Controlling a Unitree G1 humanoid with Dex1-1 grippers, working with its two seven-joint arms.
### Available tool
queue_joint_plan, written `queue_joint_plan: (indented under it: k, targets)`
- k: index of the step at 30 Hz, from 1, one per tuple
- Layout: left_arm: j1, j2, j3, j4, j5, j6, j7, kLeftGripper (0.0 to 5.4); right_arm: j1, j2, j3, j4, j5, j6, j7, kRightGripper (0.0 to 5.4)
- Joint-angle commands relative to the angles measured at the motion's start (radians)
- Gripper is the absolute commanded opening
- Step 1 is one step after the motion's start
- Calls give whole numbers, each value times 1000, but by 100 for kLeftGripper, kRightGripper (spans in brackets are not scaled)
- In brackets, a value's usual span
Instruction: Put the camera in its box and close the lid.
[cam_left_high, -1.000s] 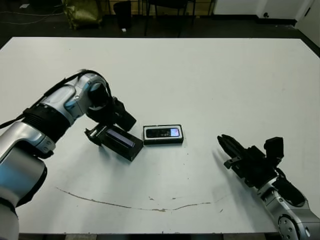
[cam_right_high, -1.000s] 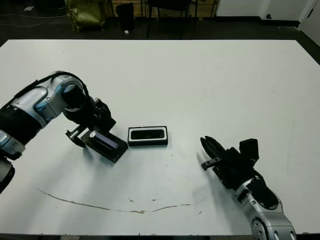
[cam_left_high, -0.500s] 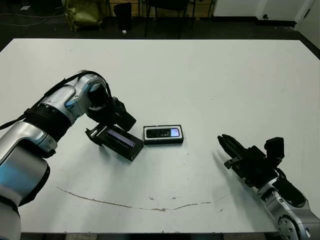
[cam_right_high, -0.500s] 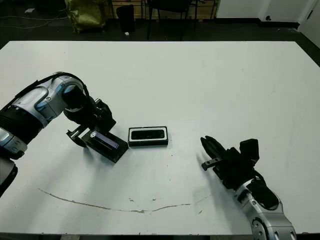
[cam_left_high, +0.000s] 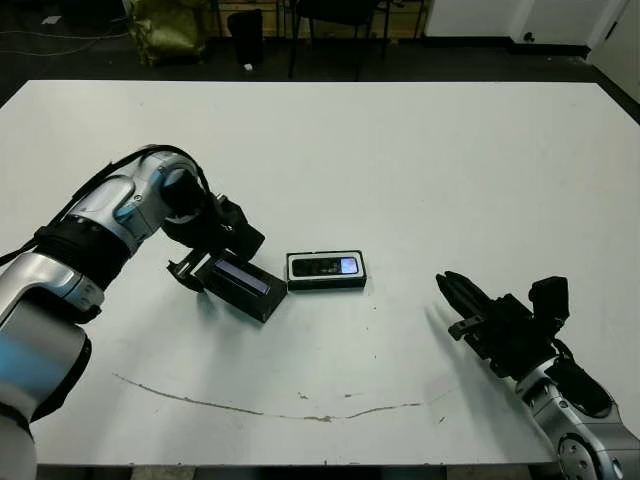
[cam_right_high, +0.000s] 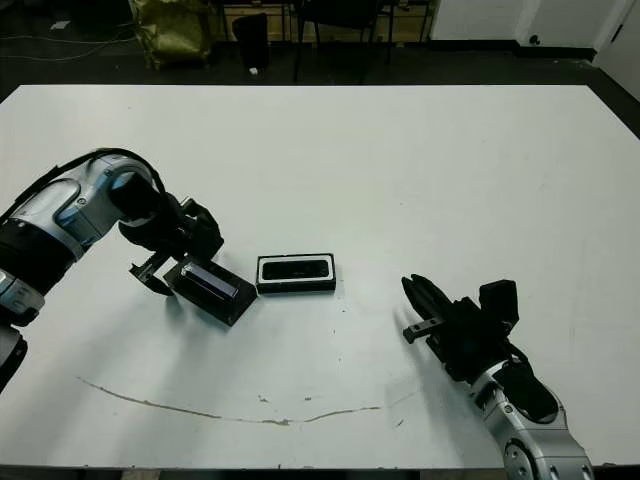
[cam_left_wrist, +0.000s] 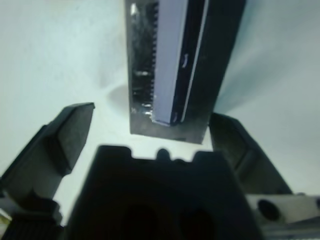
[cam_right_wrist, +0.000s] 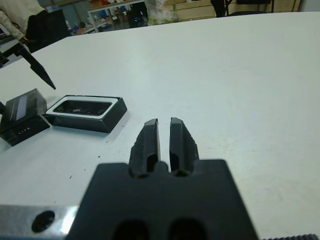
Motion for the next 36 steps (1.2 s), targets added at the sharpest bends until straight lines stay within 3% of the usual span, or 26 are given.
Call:
queue_joint_plan:
  k: [1, 7, 12, 25, 36]
  targets:
    - [103, -14, -34, 2, 2, -4, 14, 403, 7, 2, 3, 9, 5, 17, -2, 0]
    - [95, -11, -39, -13, -5, 58, -51, 262, 9, 3, 5, 21, 3, 2, 4, 0]
    - [86, -6, -58, -25, 11, 65, -73, 206, 14, 0, 8, 12, -3, 6, -3, 0]
    - [64, 18, -42, -55, 10, 123, -88, 205, 10, -1, 13, -2, -2, 41, -26, 0]
    - [-56, 81, 24, 72, -16, 83, -104, 205, -6, -1, 27, 29, -20, 21, -13, 0]
